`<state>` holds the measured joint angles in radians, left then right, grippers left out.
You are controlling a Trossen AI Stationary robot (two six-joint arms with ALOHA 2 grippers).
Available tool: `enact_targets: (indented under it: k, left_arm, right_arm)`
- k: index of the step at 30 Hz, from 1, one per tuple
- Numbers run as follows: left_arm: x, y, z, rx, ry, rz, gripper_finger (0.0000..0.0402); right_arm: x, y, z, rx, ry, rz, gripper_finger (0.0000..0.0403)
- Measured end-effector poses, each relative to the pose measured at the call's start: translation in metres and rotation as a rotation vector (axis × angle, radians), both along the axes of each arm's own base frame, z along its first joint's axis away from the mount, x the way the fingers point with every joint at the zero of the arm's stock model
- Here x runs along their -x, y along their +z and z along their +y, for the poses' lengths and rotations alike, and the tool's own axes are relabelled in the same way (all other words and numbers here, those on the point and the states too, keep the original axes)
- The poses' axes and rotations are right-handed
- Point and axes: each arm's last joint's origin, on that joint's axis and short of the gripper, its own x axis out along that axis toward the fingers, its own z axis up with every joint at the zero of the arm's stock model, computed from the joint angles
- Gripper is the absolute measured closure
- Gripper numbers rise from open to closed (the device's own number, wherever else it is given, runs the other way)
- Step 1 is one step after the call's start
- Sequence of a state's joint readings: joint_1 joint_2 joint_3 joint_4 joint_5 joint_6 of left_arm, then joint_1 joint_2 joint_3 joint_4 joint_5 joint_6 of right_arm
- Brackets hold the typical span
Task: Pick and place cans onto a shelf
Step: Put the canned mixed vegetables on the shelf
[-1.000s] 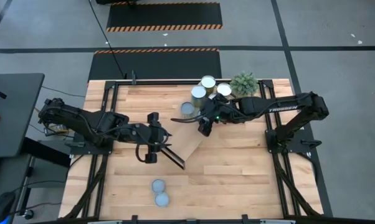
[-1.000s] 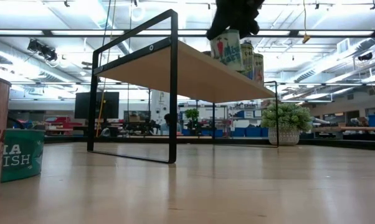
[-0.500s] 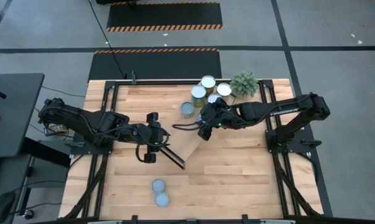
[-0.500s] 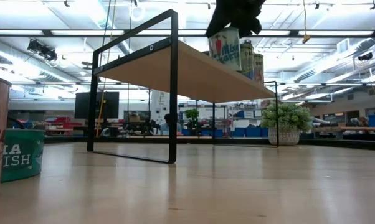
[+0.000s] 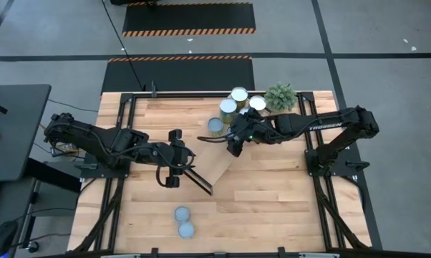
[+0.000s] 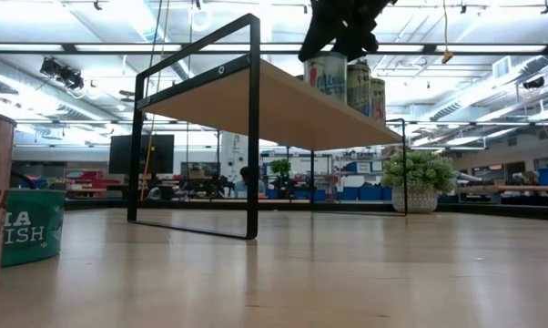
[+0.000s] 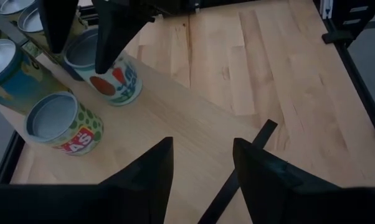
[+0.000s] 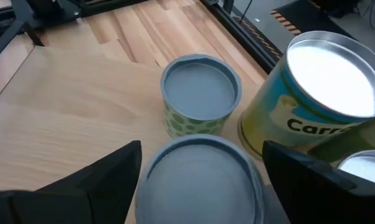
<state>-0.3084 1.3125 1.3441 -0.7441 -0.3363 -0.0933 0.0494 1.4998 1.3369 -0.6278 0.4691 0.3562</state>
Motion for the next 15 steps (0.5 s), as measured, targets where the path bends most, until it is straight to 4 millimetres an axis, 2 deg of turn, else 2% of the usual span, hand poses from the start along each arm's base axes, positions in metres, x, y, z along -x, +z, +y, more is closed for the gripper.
enact_targets:
  k: [9, 13, 15]
  left_arm:
    - [0.000, 0.000, 0.000, 0.001, 0.000, 0.000, 0.0230]
    - [0.000, 0.000, 0.000, 0.014, 0.012, 0.000, 0.0230]
    - [0.000, 0.000, 0.000, 0.020, 0.016, -0.001, 0.0230]
  right_arm:
    - [-0.001, 0.009, 0.000, 0.091, 0.097, 0.032, 0.0063]
    - [-0.002, 0.025, 0.007, 0.100, 0.225, 0.037, 0.0062]
    - [0.002, 0.026, 0.014, 0.139, 0.299, 0.093, 0.0062]
